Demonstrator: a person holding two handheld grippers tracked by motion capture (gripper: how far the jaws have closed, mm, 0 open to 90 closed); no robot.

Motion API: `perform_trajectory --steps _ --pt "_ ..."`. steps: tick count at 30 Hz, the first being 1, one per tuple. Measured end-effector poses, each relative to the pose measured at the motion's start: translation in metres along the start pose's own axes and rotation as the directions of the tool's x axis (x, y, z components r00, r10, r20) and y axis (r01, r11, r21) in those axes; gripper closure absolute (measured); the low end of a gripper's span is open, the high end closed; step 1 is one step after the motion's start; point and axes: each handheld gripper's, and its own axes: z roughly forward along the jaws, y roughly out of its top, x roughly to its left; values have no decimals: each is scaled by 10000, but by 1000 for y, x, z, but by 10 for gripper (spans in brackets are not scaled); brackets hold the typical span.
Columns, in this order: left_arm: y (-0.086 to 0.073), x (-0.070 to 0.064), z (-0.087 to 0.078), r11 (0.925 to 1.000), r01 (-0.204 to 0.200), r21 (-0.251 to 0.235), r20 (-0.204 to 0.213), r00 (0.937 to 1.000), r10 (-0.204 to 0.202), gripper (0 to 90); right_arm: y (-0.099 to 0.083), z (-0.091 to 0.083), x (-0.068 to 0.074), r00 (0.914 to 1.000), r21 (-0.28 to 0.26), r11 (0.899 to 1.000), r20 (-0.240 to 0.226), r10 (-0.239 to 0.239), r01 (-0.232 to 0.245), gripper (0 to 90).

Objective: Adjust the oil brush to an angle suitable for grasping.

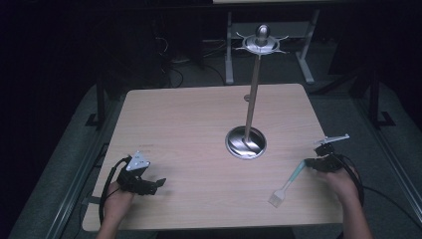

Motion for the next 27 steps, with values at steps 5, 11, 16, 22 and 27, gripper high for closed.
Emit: perform_trajectory --steps 5,11,16,22,27 --pt "0 0 1 10000 1 39 44 10000 -1 134 0 2 -1 9997 -179 9998 -239 17 -21 898" --pt "0 -1 1 10000 86 47 70 9999 -86 134 4 5 6 9991 -271 9994 -352 -224 215 898" --pt "0 -1 1 9999 63 79 73 10000 -63 134 8 8 12 9982 -312 9991 -518 -286 270 898" --pt "0 -1 1 9999 -36 103 85 10000 35 134 12 13 19 9973 -390 9985 -605 -420 397 899" --pt "0 -1 2 9999 -74 124 93 9999 73 134 18 18 27 9959 -478 9974 -702 -567 535 898"
